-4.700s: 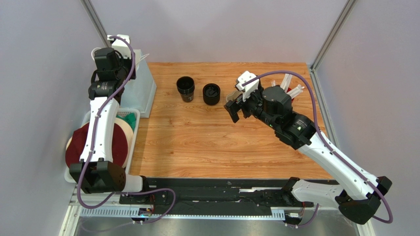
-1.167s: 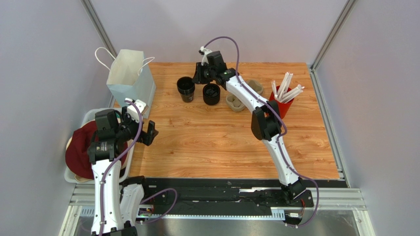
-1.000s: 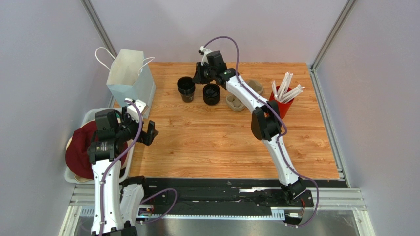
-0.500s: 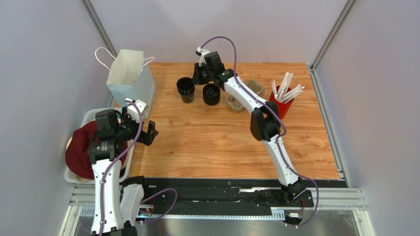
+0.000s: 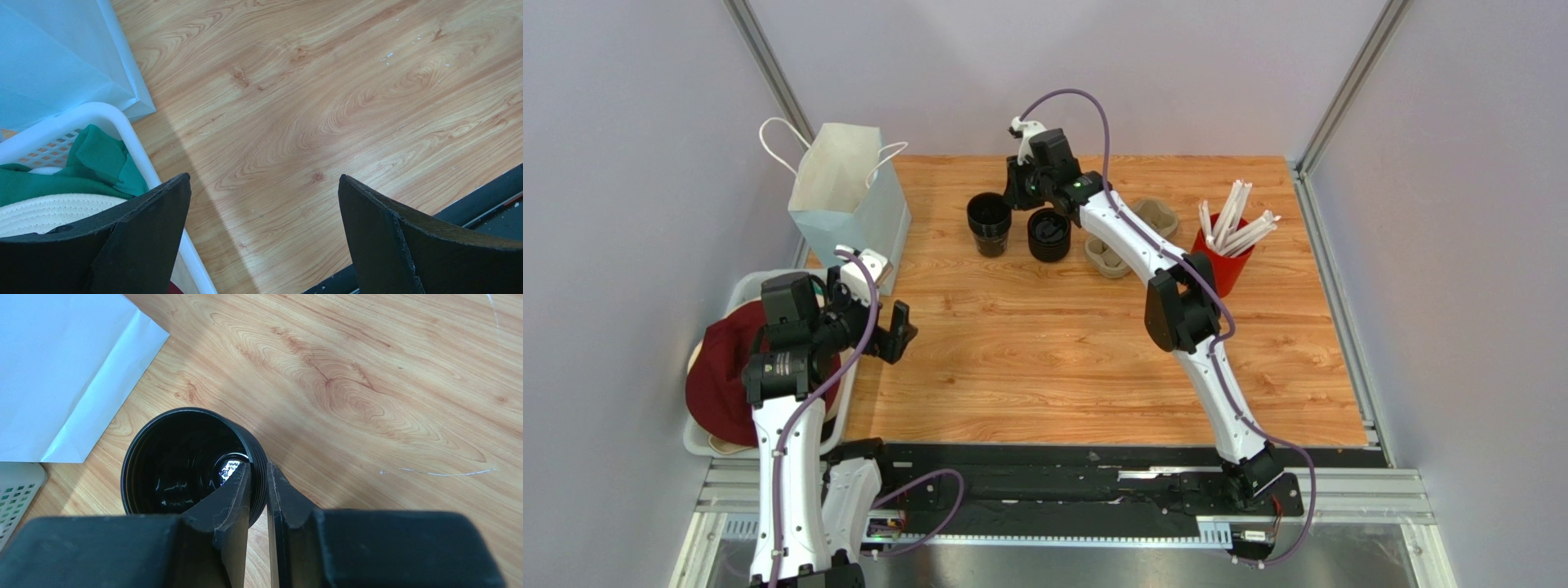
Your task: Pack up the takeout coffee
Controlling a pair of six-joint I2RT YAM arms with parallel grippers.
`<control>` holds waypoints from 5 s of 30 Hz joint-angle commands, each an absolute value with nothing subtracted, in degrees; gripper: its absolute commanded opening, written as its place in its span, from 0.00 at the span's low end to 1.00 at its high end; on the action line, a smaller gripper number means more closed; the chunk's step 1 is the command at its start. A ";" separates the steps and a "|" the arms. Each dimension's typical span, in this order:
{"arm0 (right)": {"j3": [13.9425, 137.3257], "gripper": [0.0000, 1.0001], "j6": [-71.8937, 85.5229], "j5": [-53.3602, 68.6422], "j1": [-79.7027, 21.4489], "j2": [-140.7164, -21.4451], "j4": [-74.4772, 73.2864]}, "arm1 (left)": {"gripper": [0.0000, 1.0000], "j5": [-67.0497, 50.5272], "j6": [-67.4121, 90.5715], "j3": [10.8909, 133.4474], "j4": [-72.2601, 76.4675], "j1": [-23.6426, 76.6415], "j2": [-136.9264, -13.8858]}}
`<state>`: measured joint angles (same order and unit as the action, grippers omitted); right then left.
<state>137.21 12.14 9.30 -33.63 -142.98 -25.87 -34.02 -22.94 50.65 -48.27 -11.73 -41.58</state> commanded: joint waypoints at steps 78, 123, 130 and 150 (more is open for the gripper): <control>135.26 0.23 3.16 2.81 -37.00 -139.31 -23.91 | 0.98 -34.98 -24.17 50.27 -46.67 -12.30 -42.45; 135.53 0.21 3.52 3.34 -37.00 -140.62 -24.52 | 0.98 -34.89 -24.26 50.18 -46.67 -12.30 -42.63; 135.44 0.16 3.52 3.52 -37.00 -140.71 -24.43 | 0.98 -34.98 -24.17 50.27 -46.67 -12.22 -42.63; 137.99 0.00 2.29 2.64 -37.00 -140.10 -24.52 | 0.98 -34.89 -24.26 50.19 -46.67 -12.22 -42.89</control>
